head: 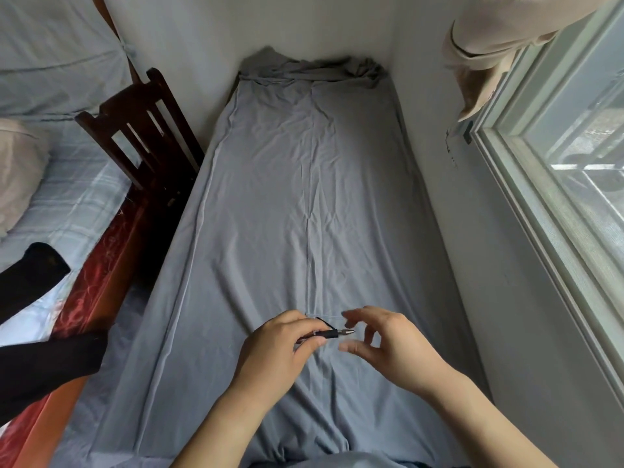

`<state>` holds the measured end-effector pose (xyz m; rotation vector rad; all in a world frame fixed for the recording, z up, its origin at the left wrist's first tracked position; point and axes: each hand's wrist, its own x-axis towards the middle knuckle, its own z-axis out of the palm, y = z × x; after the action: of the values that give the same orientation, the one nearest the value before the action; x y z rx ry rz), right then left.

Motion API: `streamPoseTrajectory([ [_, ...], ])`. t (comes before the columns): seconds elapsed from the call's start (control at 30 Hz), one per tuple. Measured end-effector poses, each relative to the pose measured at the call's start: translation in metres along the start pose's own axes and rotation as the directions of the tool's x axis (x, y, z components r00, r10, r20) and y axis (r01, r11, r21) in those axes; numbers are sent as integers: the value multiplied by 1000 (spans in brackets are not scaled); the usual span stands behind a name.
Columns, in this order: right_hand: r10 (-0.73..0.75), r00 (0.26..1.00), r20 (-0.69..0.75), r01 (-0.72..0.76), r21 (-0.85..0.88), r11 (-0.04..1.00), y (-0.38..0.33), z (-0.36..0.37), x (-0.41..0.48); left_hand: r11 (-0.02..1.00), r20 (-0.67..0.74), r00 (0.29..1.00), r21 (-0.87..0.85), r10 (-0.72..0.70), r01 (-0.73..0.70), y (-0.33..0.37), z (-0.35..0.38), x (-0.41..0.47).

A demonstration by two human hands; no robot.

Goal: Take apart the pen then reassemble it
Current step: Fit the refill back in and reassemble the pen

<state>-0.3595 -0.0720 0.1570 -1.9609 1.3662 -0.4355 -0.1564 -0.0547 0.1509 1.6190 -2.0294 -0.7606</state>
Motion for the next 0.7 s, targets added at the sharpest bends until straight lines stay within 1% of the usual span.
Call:
streamPoseTrajectory([
  [0.1,-35,999,-1,35,-1,999,1,4,-1,1000,-4,1000,-1,-9,9,-2,0,-2],
  [0.17,-32,999,-6,32,-17,999,1,7,1,1000,4,1000,3,-17,17,-3,1,-4],
  [0.23,-31,999,20,32,-25,999,0,9,2,1000,3,1000,1,-27,27,-5,1,-6],
  [0.33,-50,998,47,51,-4,999,2,12,2,999,3,999,1,-48,48,-8,0,-8],
  [0.4,-73,997,39,72,14,997,1,15,3,998,6,998,3,-66,66,-10,0,-10],
  [0.47,-73,997,32,73,6,997,1,18,7,997,13,997,8,-77,77,-12,1,-12],
  [0.63,-68,995,74,69,-15,997,1,23,10,995,-1,995,2,-101,101,-17,0,-15],
  [0.7,-79,995,60,80,-8,997,2,25,11,994,0,994,-7,-108,108,-19,1,-15],
])
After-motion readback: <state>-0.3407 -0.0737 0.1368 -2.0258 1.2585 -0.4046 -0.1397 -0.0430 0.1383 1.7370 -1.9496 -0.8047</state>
